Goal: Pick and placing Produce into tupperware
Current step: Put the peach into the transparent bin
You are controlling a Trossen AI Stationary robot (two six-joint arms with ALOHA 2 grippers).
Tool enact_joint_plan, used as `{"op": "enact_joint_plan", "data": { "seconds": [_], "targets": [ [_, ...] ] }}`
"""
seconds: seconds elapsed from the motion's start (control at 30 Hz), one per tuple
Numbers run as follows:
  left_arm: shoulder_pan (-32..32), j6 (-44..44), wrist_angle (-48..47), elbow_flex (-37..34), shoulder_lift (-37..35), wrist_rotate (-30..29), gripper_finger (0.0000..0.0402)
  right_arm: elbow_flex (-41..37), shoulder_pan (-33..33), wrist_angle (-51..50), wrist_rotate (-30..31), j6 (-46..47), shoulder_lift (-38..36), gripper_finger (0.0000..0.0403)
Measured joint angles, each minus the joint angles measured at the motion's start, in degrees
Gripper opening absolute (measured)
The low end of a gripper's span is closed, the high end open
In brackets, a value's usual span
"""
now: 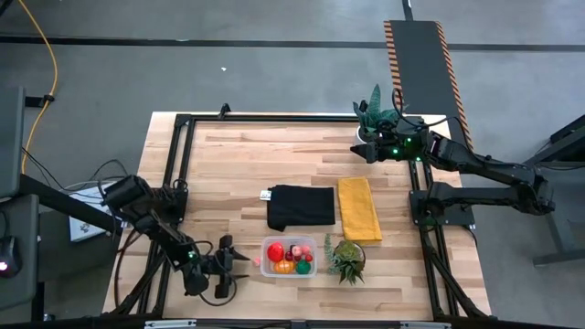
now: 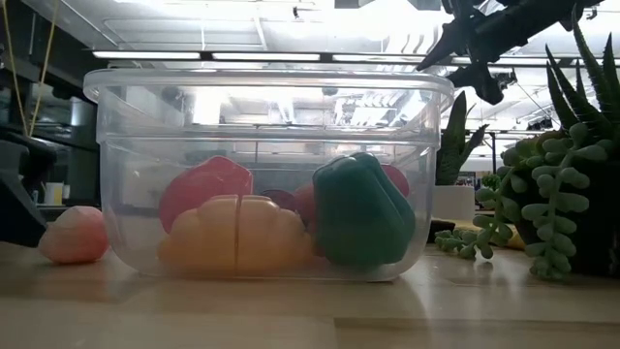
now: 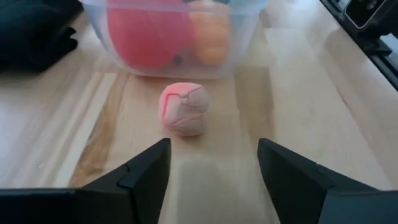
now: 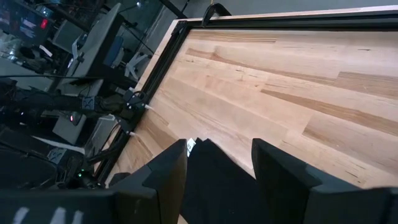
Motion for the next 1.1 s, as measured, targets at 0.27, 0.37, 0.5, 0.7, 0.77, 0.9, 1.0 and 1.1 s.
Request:
{"op": "enact_joint_plan", "data": {
  "seconds": [0.27, 0.37, 0.5, 0.7, 0.77, 0.9, 1.0, 1.1],
  "targets": [
    [1.67, -0.65, -0.2, 1.85, 2.71, -0.86, 0.0271, 0.0, -0.01, -0.02, 0.0, 0.04, 0.0, 0.0171],
    [2.46, -0.61, -0.15, 1.87, 2.8, -0.85, 0.0275, 0.0, -0.01, -0.06, 0.0, 0.04, -0.01, 0.0171],
    [3.25, -0.57, -0.13, 1.87, 2.78, -0.84, 0.027, 0.0, 0.0, -0.22, 0.0, 0.04, -0.02, 0.0171],
    [3.52, -0.5, -0.17, 1.87, 2.78, -1.07, 0.0255, 0.0, 0.0, -0.39, 0.0, -0.13, -0.02, 0.0171],
    [3.52, -0.5, -0.17, 1.87, 2.78, -1.1, 0.025, 0.0, 0.0, -0.39, 0.0, -0.15, -0.02, 0.0171],
    [3.53, -0.5, 0.06, 1.87, 2.78, -1.55, 0.0242, 0.0, 0.0, -0.39, 0.0, -0.35, -0.02, 0.0171],
    [3.52, -0.51, 0.52, 1.87, 2.78, -2.33, 0.0239, 0.0, 0.0, -0.39, 0.0, -0.35, -0.02, 0.0171],
    [3.52, -0.5, 0.97, 1.87, 2.78, -3.26, 0.0239, 0.0, 0.0, -0.39, 0.0, -0.35, -0.02, 0.0171]
  ]
}}
